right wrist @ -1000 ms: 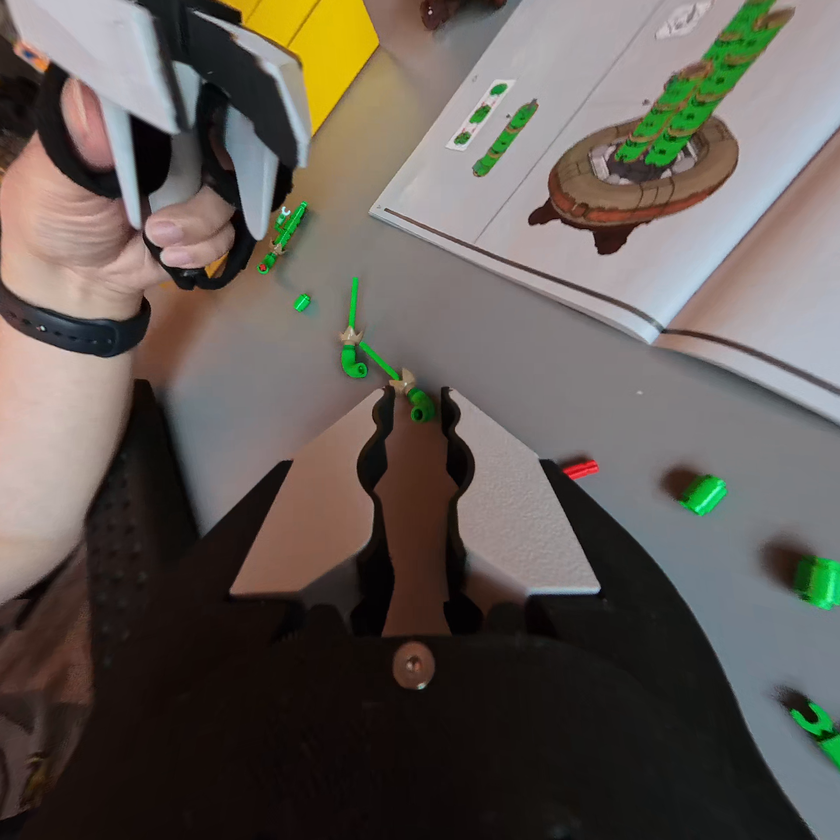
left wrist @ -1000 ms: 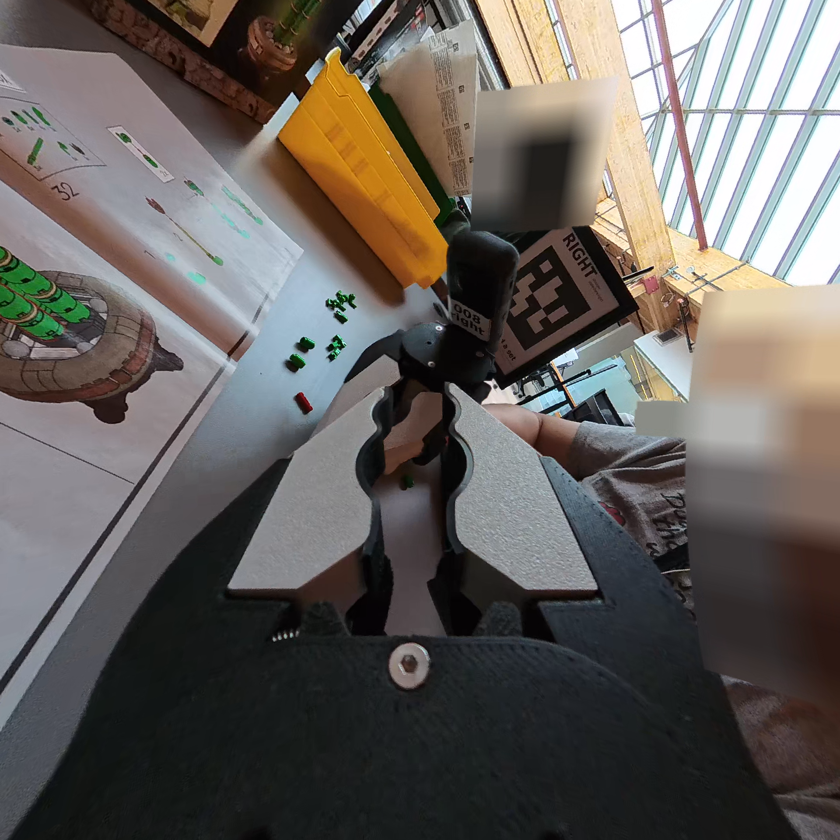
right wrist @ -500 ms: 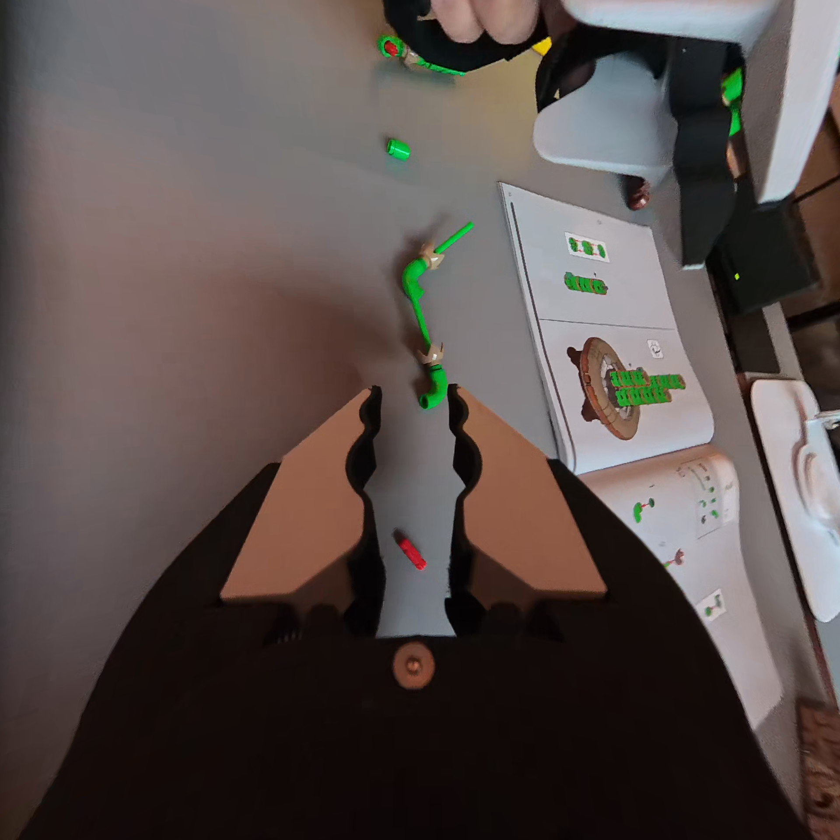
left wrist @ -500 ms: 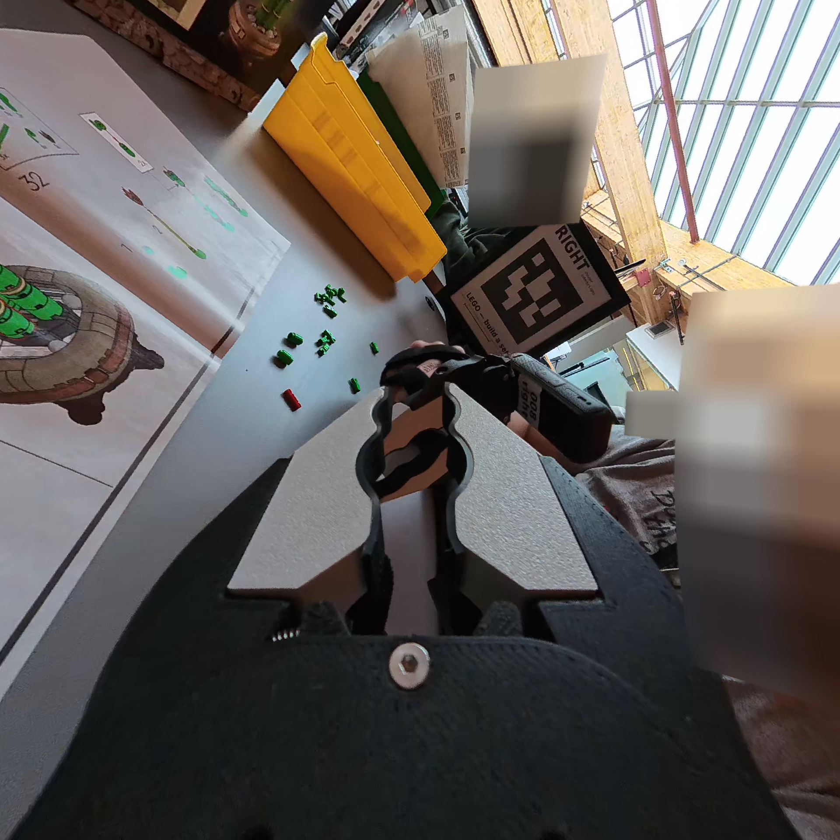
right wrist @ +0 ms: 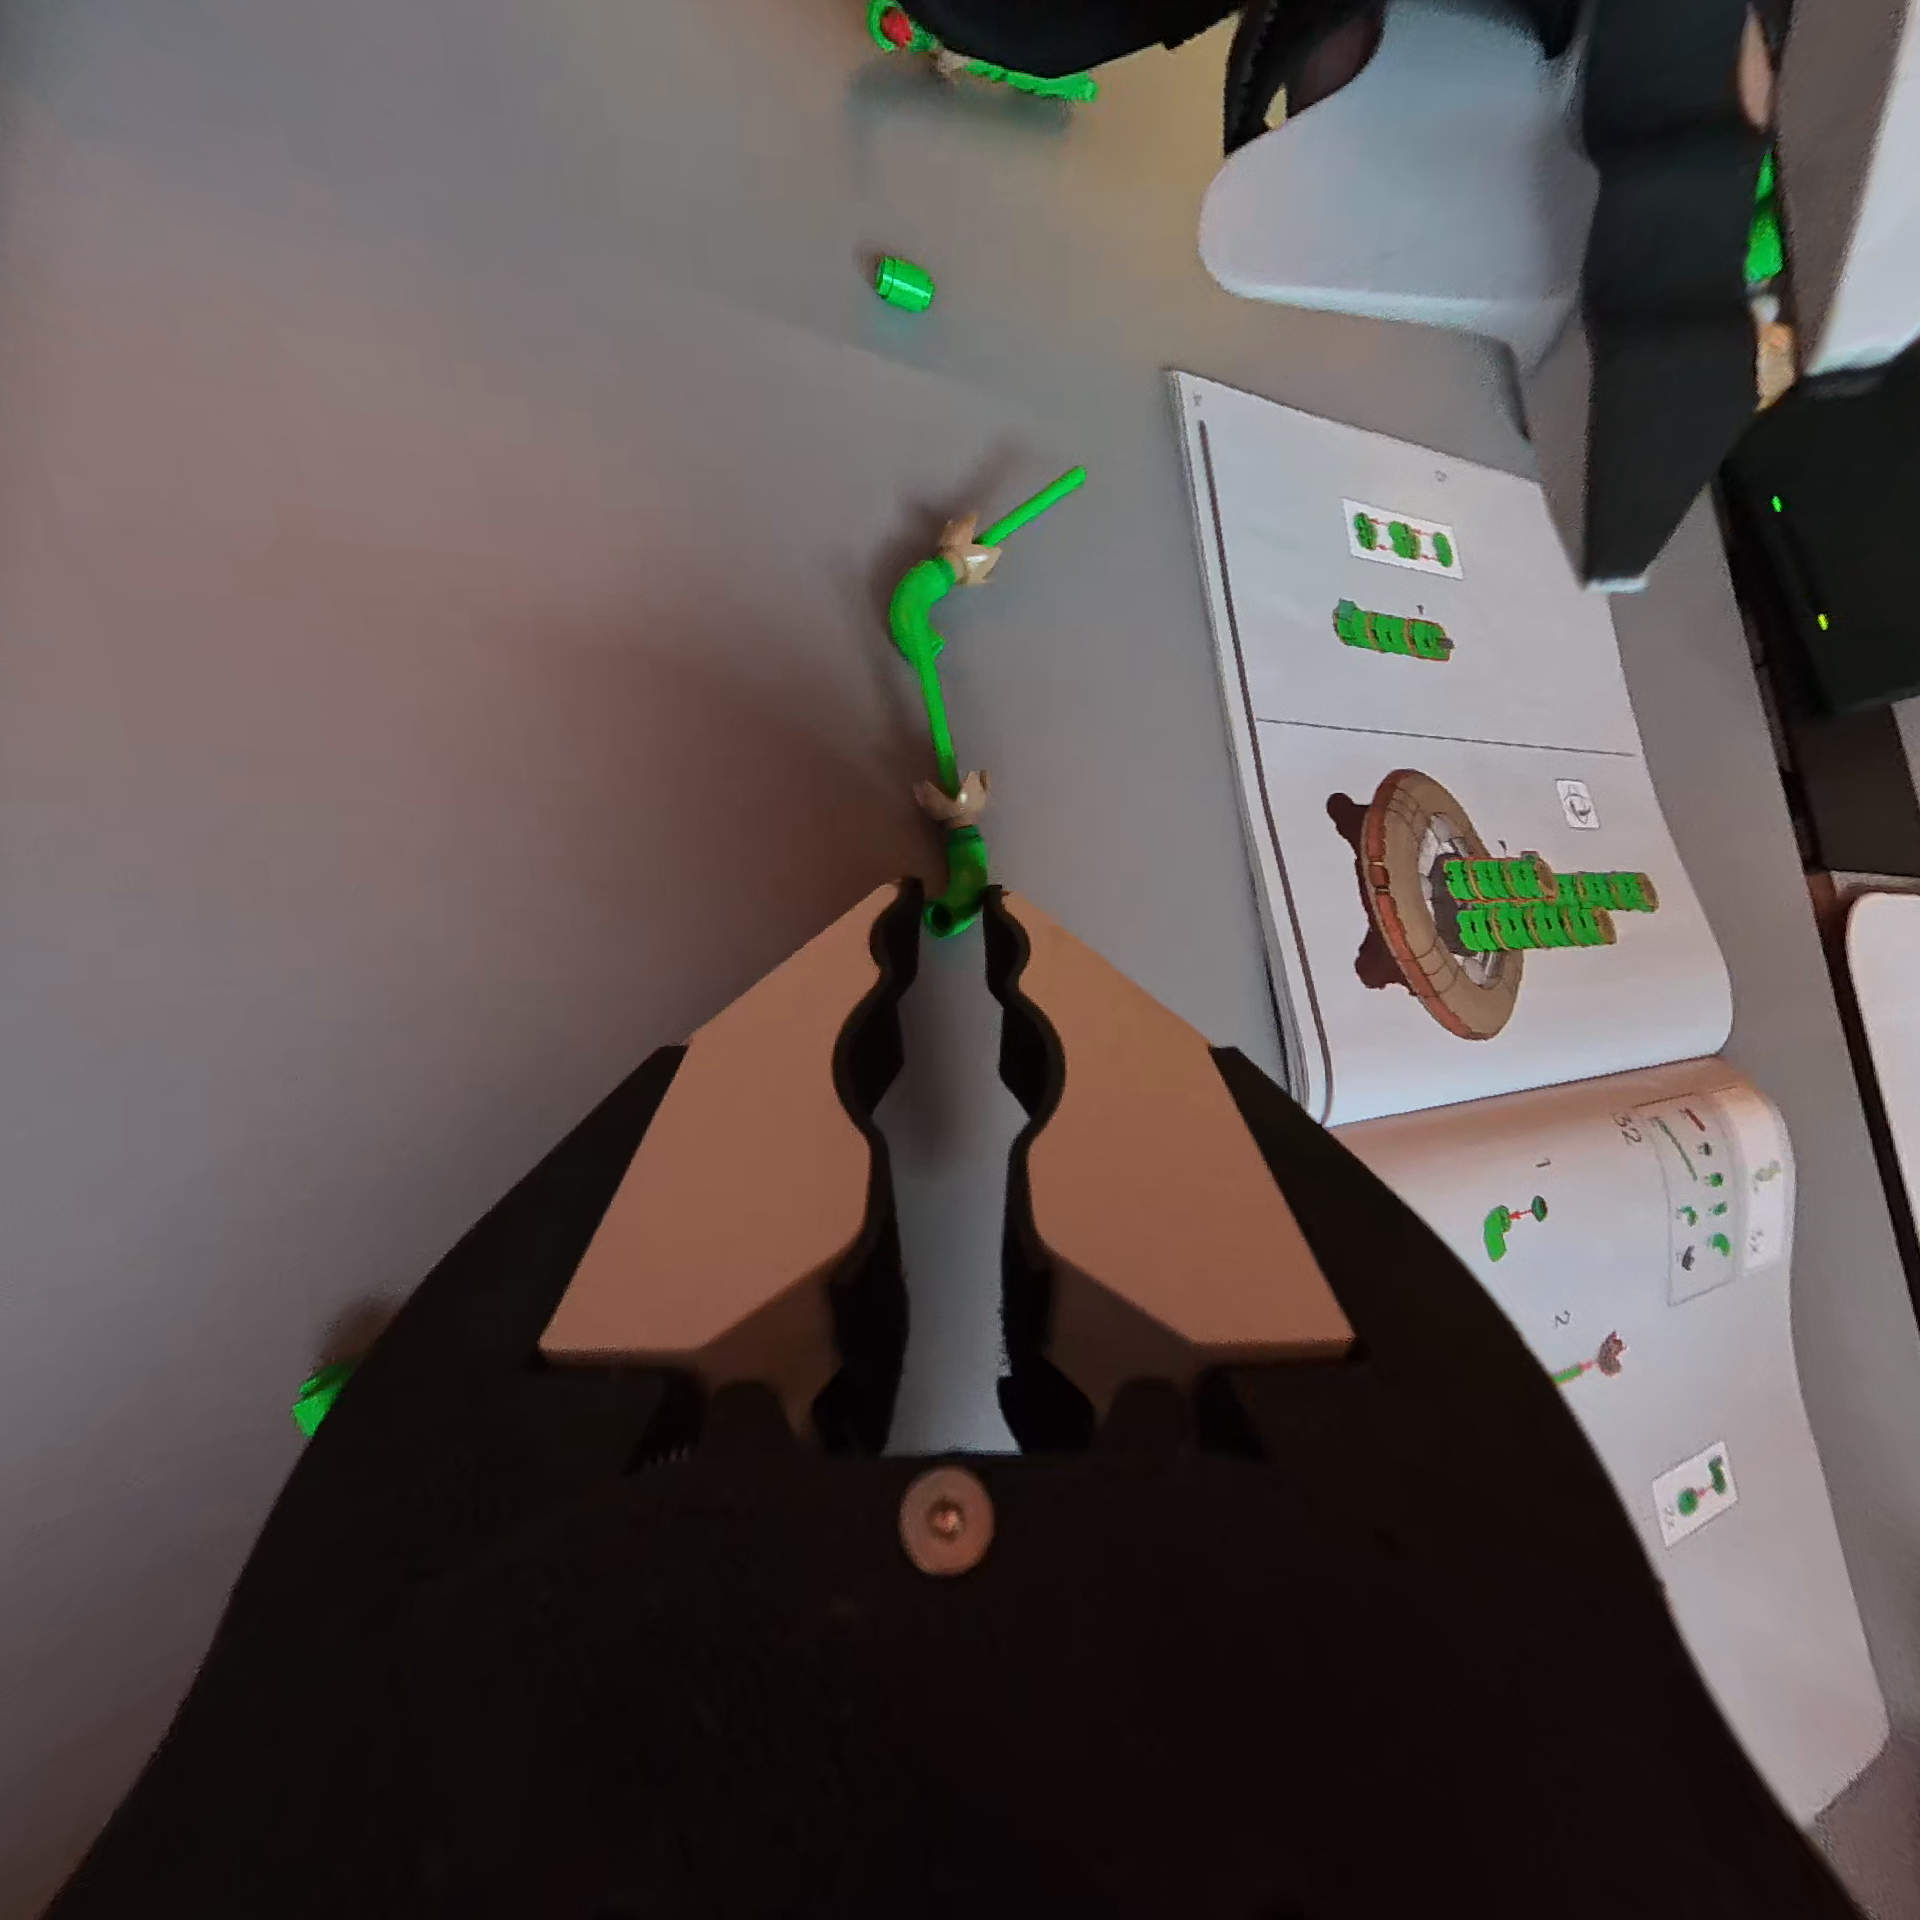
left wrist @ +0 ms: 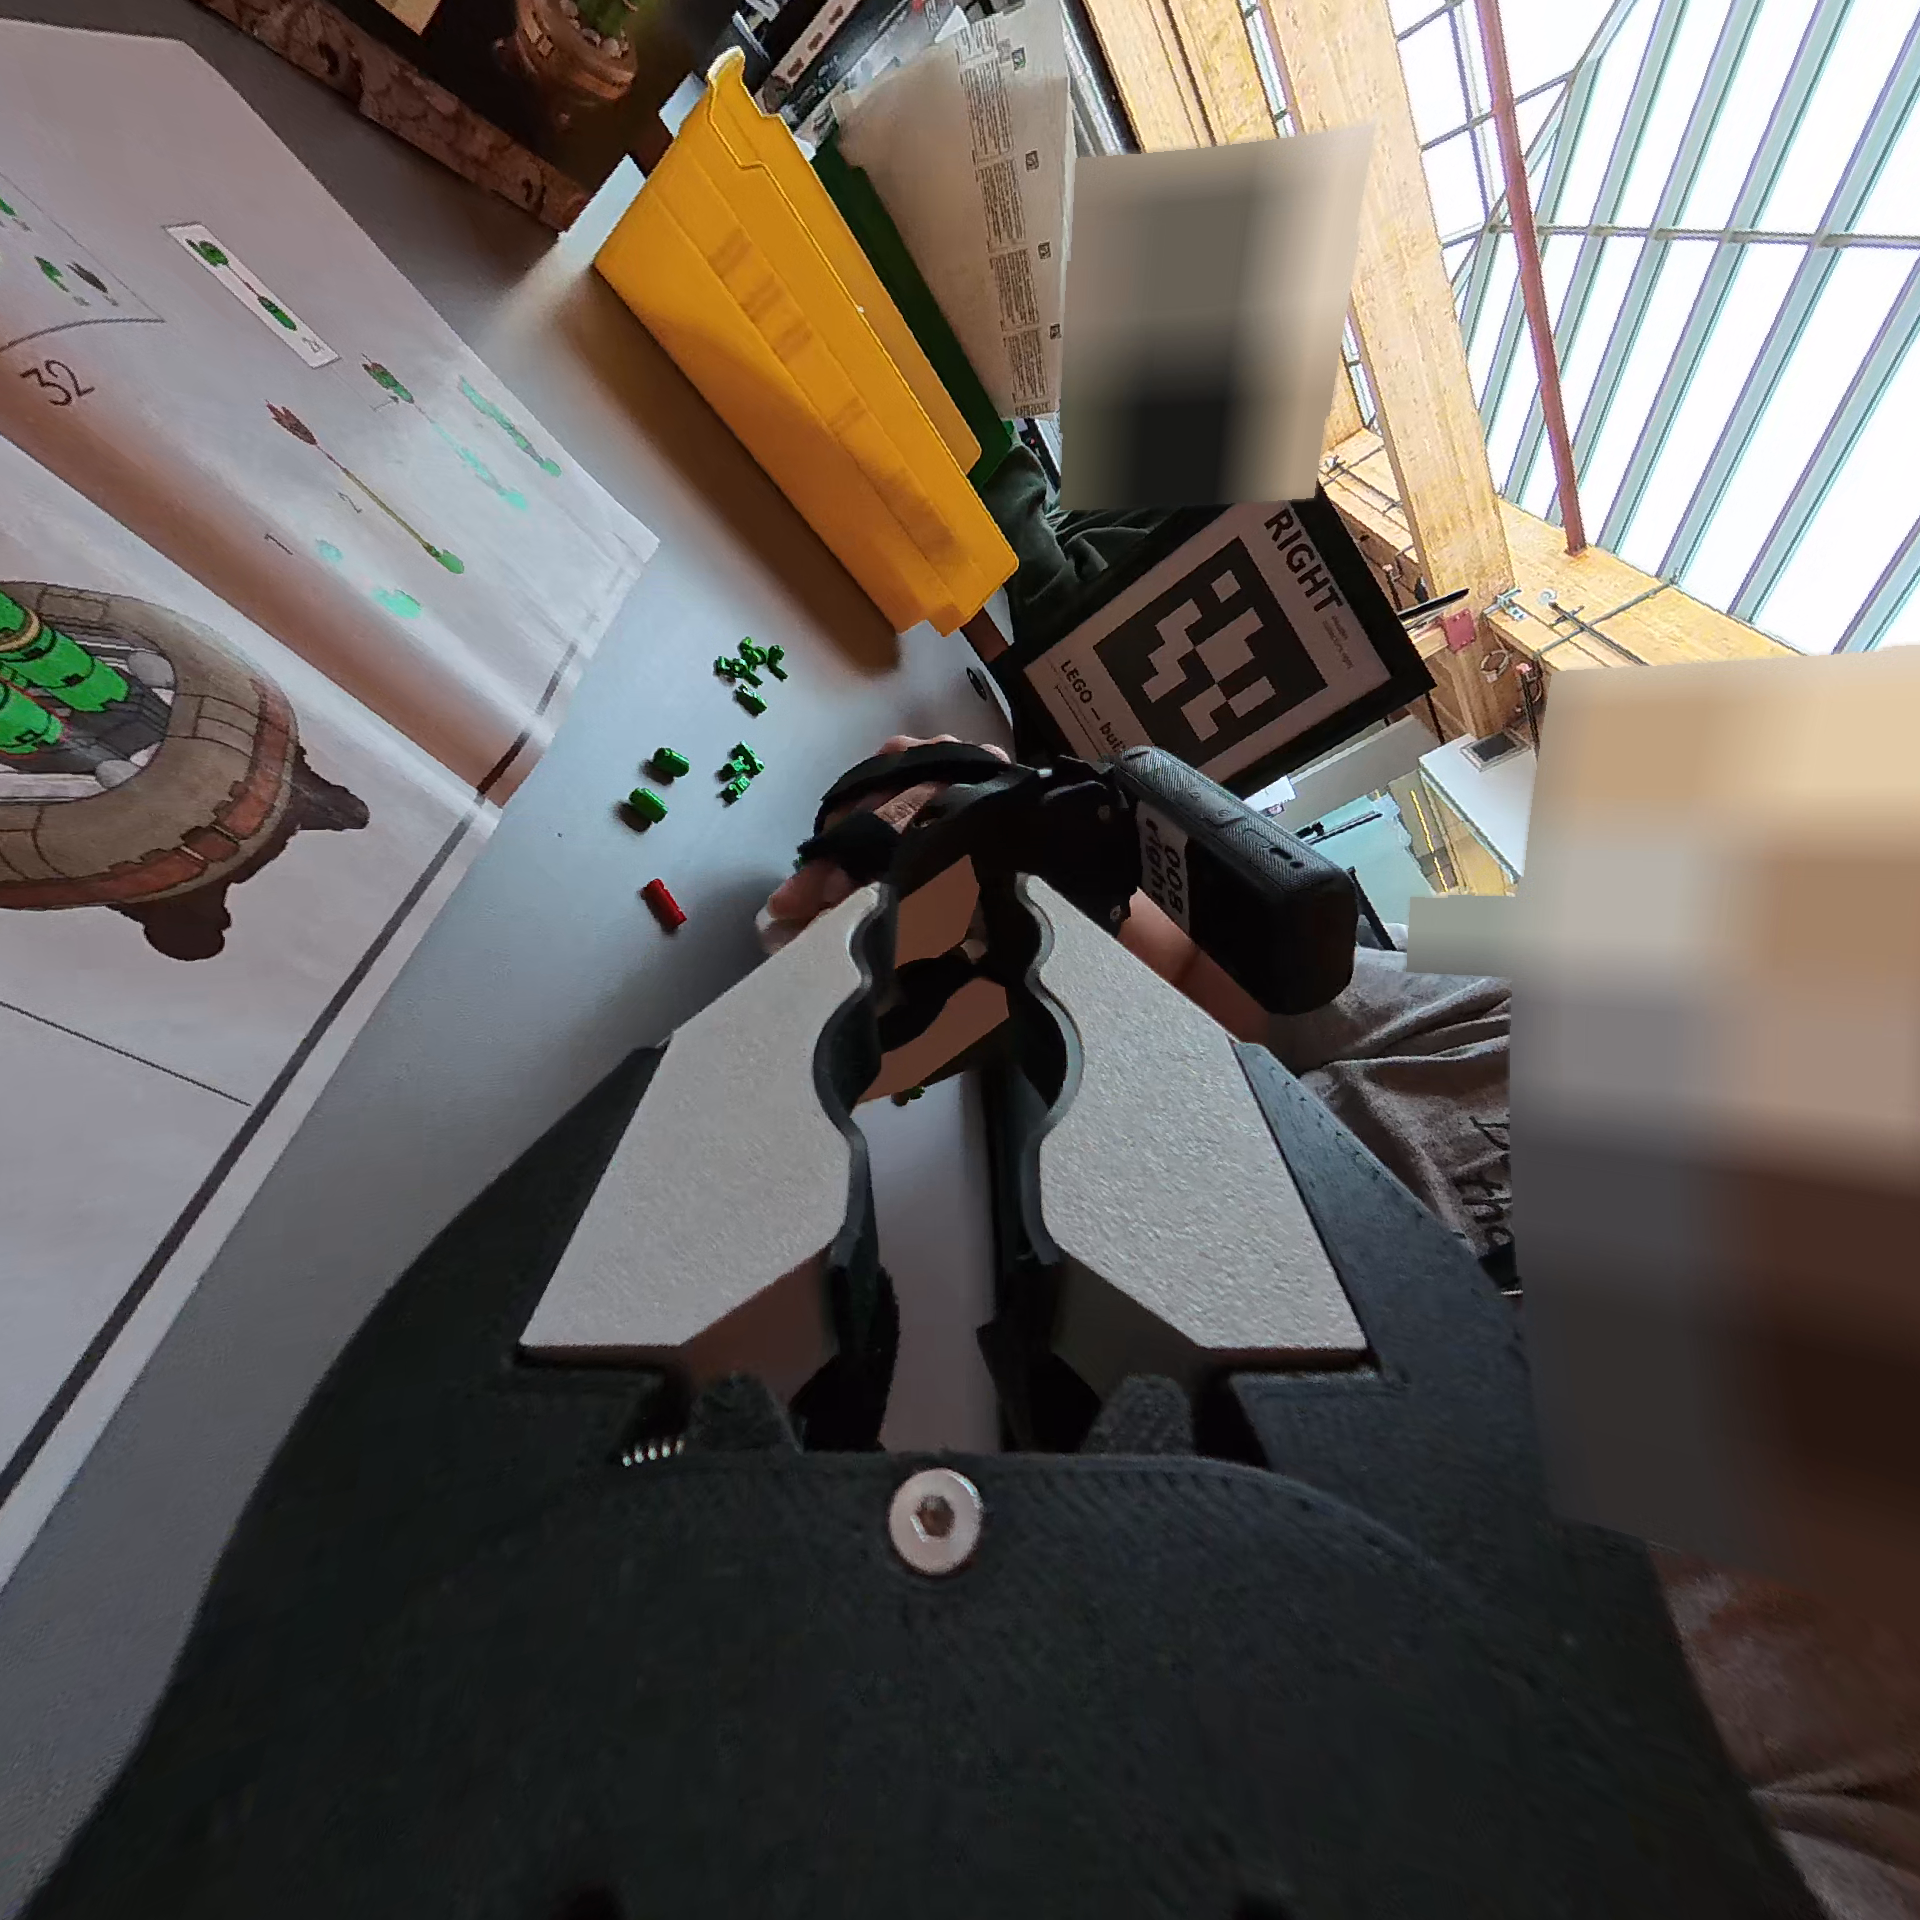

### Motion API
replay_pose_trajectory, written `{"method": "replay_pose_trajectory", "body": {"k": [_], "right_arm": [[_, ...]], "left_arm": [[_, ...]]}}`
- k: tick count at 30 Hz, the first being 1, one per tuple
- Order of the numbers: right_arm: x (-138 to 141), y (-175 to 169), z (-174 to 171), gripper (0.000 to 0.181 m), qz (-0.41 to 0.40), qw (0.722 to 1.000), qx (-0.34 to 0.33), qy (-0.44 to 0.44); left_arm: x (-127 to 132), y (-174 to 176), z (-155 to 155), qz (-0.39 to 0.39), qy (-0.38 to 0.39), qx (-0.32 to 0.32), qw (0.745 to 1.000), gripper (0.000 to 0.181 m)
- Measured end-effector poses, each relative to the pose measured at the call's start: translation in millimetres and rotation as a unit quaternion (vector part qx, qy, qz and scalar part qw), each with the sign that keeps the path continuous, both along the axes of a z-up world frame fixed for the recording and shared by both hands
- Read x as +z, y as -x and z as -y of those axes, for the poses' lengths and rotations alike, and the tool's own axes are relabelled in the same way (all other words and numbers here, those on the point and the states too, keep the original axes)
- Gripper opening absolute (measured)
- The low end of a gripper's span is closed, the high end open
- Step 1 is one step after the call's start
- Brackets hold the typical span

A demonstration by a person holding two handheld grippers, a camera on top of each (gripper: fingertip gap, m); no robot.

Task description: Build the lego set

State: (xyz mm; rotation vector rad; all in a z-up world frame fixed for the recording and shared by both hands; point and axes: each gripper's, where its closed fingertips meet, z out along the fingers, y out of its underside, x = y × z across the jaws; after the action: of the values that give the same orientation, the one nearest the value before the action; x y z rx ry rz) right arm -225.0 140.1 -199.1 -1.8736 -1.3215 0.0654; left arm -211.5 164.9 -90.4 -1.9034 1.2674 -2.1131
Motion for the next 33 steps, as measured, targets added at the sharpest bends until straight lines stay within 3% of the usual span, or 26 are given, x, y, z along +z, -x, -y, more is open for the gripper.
{"method": "replay_pose_trajectory", "body": {"k": [4, 6, 10, 12, 14, 21, 25, 33], "right_arm": [[-1.1, -1.6, -3.1, 0.007, -0.033, 0.998, -0.033, 0.052], [-1.0, -0.9, -1.8, 0.007, -0.091, 0.985, -0.063, 0.129], [0.0, 2.6, 2.7, 0.006, -0.224, 0.906, -0.108, 0.343], [0.8, 2.1, 1.9, 0.006, -0.258, 0.871, -0.109, 0.404], [0.8, 1.0, 1.9, 0.006, -0.271, 0.855, -0.102, 0.431], [0.3, -1.7, 1.3, 0.006, -0.266, 0.859, -0.097, 0.427], [0.3, -1.8, 0.8, 0.006, -0.268, 0.859, -0.096, 0.425], [0.0, -2.0, 0.7, 0.005, -0.264, 0.863, -0.095, 0.419]], "left_arm": [[-3.0, 0.7, 1.1, -0.006, 0.000, -0.007, 1.000, 0.019], [-4.3, 1.8, 1.7, -0.009, 0.000, -0.013, 1.000, 0.019], [-5.7, 6.3, 1.6, -0.012, -0.006, -0.022, 1.000, 0.021], [-8.0, 10.8, 2.1, -0.016, -0.018, -0.030, 0.999, 0.022], [-18.9, 16.1, 2.8, -0.036, -0.051, -0.044, 0.997, 0.022], [-60.1, 34.8, 18.9, -0.113, -0.159, -0.131, 0.972, 0.021], [-73.8, 36.0, 15.5, -0.131, -0.217, -0.134, 0.958, 0.018], [-77.9, 33.9, 5.2, -0.136, -0.225, -0.112, 0.958, 0.012]]}}
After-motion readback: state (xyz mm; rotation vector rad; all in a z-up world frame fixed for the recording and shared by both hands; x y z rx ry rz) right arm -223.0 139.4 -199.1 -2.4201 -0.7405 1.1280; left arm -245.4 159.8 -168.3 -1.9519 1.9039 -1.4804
